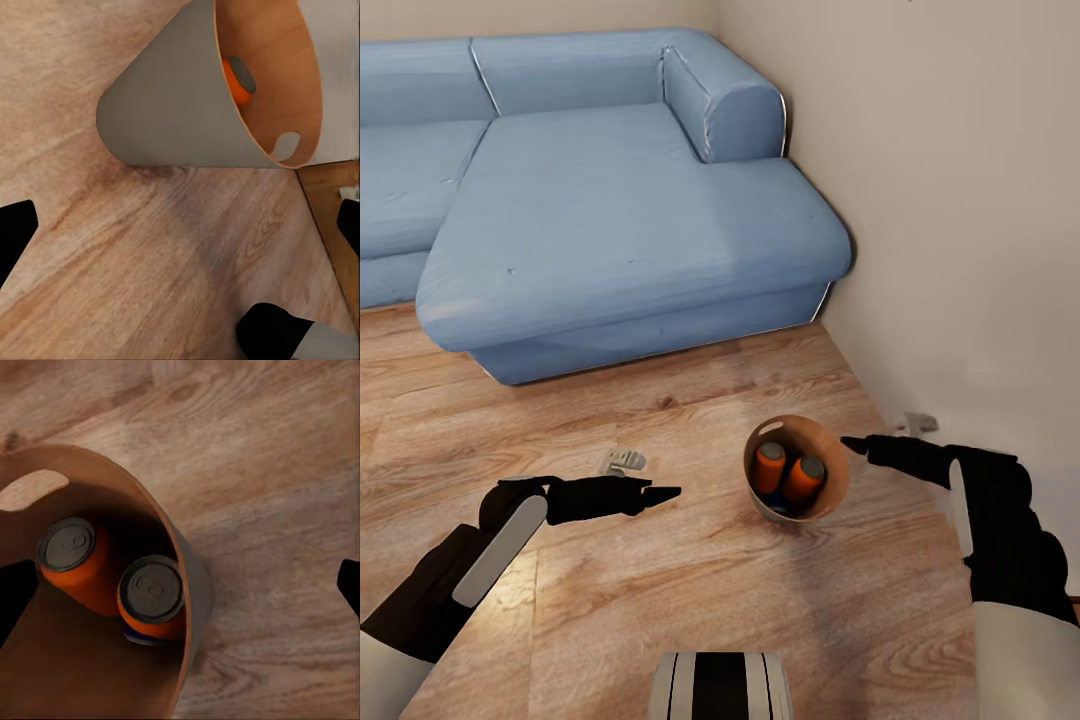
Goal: Put the three can of soda from the living room inside the tash can in the kitchen.
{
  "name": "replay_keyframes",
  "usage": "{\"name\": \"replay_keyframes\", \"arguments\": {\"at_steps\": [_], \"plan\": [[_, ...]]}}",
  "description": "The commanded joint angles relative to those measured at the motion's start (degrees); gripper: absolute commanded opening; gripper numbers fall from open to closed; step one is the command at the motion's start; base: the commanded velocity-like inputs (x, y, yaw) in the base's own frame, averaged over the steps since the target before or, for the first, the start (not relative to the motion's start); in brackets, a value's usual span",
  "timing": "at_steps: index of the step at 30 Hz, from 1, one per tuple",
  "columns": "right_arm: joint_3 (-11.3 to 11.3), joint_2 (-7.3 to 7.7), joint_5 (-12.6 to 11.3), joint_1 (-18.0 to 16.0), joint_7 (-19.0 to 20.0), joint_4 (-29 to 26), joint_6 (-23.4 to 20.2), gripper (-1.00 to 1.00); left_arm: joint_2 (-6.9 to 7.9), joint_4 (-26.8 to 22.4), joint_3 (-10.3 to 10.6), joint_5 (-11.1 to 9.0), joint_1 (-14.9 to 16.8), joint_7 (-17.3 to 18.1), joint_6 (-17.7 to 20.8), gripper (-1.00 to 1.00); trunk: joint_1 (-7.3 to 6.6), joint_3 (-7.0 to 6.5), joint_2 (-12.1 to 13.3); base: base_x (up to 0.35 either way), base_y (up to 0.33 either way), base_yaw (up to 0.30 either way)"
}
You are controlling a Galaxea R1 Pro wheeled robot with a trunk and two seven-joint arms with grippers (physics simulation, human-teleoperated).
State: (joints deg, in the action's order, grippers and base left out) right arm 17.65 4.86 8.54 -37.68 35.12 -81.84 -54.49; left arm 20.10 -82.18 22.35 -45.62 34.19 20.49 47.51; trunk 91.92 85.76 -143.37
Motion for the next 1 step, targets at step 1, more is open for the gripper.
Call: {"name": "replay_keyframes", "arguments": {"at_steps": [1], "plan": [[0.0,0.05,0.0,0.0,0.3,-0.7,-1.1,1.00,0.01,0.0,0.0,-0.6,0.0,0.0,0.0,1.00,0.00,0.00,0.0,0.000,0.000,0.000]]}}
